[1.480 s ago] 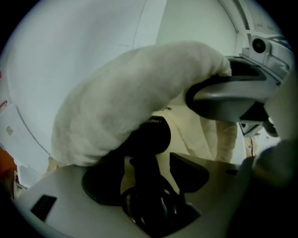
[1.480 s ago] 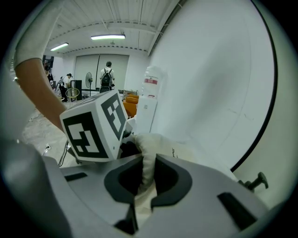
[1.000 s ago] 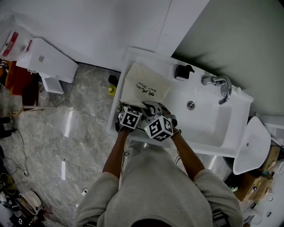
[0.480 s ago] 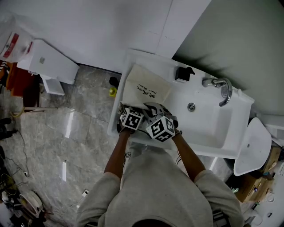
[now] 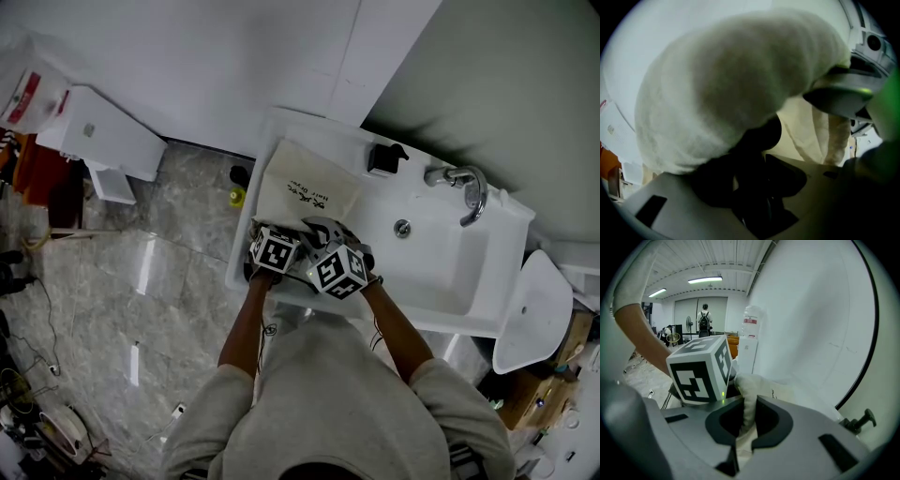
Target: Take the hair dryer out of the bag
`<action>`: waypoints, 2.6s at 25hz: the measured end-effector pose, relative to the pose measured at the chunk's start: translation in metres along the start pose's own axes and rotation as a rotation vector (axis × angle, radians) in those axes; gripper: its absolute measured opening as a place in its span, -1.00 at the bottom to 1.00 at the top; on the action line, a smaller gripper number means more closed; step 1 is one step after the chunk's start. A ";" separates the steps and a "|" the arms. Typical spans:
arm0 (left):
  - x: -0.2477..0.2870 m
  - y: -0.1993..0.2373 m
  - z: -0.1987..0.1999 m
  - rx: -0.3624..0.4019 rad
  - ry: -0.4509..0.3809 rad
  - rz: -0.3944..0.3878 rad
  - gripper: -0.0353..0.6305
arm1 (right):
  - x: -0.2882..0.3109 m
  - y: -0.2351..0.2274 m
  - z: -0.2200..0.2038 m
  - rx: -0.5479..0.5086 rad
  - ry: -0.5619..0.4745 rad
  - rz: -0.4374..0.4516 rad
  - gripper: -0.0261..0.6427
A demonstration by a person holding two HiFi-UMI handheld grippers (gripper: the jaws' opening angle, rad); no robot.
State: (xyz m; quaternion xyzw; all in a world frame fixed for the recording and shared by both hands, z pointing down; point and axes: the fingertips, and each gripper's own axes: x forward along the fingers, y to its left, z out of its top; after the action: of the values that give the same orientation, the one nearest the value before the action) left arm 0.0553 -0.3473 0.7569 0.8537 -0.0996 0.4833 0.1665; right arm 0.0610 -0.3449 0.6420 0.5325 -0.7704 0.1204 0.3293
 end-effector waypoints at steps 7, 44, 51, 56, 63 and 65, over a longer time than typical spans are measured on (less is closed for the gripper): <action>-0.009 0.000 -0.001 0.009 -0.013 -0.008 -0.30 | 0.002 0.002 -0.004 -0.011 0.009 -0.005 -0.88; -0.051 -0.018 -0.071 0.054 0.136 -0.015 -0.08 | -0.002 0.012 -0.010 -0.041 0.021 0.000 -0.88; -0.052 -0.021 -0.073 0.068 0.155 -0.009 0.06 | -0.003 0.012 -0.010 -0.041 0.013 0.004 -0.88; -0.046 -0.020 -0.073 0.071 0.183 -0.002 0.06 | -0.005 0.012 -0.009 -0.043 0.012 0.008 -0.88; -0.042 -0.017 -0.073 0.095 0.221 0.017 0.06 | -0.005 0.013 -0.009 -0.041 0.012 0.016 -0.88; -0.041 -0.015 -0.072 0.107 0.231 0.027 0.05 | -0.005 0.013 -0.009 -0.040 0.011 0.017 -0.88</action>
State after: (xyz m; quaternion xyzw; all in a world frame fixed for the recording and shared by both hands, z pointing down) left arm -0.0179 -0.3053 0.7536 0.7985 -0.0651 0.5853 0.1245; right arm 0.0538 -0.3315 0.6475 0.5186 -0.7752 0.1110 0.3432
